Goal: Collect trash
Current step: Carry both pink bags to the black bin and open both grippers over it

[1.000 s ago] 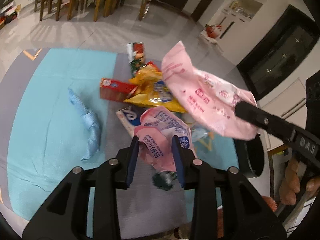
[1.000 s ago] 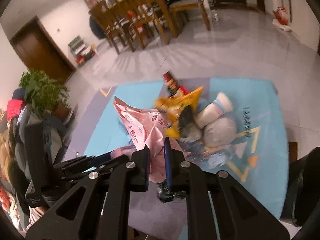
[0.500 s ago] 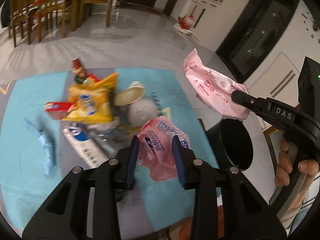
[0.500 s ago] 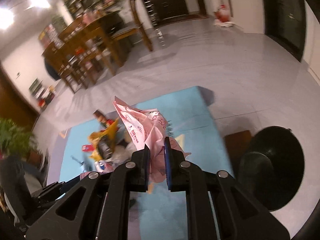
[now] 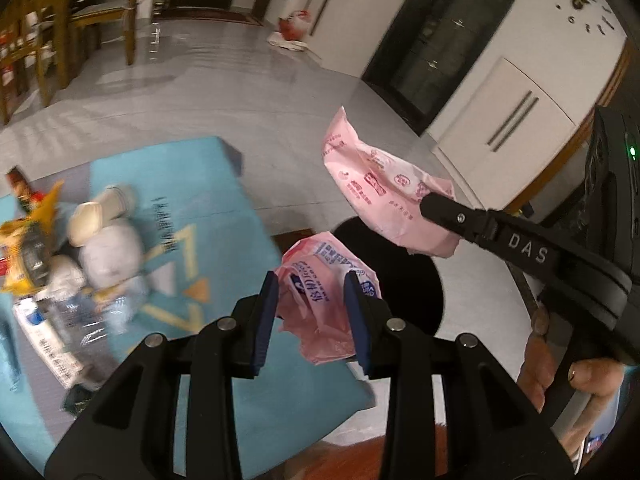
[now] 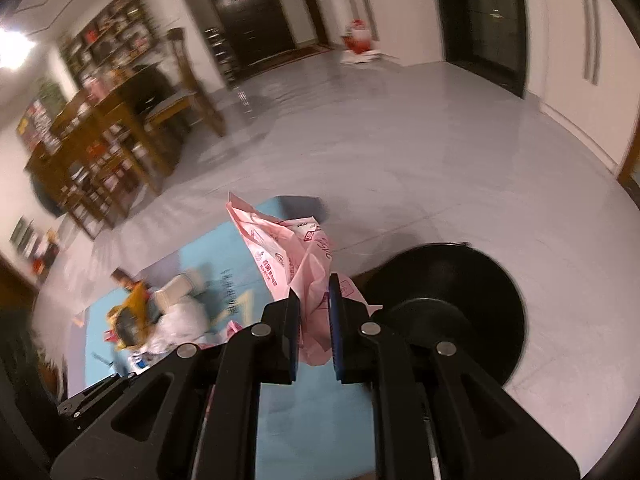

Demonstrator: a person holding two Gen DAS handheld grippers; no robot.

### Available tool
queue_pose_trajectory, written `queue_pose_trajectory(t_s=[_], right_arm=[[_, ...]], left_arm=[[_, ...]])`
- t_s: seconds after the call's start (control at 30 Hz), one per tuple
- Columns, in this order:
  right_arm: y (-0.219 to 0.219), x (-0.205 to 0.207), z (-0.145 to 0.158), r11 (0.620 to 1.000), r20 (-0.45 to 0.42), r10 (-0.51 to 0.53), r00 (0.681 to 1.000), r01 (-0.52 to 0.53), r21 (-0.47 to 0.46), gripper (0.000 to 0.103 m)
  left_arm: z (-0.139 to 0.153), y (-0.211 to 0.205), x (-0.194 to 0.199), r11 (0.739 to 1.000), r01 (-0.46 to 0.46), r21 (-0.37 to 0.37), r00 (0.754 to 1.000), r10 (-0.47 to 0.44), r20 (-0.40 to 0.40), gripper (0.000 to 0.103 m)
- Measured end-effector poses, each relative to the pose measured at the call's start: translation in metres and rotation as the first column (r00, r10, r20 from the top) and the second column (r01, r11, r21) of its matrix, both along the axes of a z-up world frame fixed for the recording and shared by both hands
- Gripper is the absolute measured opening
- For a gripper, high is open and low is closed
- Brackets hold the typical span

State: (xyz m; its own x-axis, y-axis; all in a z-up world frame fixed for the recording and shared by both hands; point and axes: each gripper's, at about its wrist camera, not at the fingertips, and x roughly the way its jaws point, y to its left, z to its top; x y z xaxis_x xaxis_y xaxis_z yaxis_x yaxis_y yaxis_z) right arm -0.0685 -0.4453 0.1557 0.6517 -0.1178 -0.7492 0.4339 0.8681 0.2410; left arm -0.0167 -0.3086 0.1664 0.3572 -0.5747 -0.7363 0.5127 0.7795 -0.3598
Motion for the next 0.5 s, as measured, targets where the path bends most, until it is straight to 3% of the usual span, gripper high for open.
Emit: queue_pose_trajectory(t_s=[0.27, 0.5], right_arm=[[-0.051, -0.023, -0.020, 0.983, -0.099, -0.182, 0.978, 0.180, -0.030, 0.014], [-0.069, -0.028, -0.038, 0.972, -0.184, -0.235, 0.954, 0.232, -0.039, 0.014]], left_arm=[[-0.021, -0.074, -0.001, 0.995, 0.097, -0.001, 0.995, -0.097, -0.037, 0.035], [-0.044, -0.114, -0.003, 0.988, 0.150, 0.033, 0.987, -0.148, -0.066, 0.035]])
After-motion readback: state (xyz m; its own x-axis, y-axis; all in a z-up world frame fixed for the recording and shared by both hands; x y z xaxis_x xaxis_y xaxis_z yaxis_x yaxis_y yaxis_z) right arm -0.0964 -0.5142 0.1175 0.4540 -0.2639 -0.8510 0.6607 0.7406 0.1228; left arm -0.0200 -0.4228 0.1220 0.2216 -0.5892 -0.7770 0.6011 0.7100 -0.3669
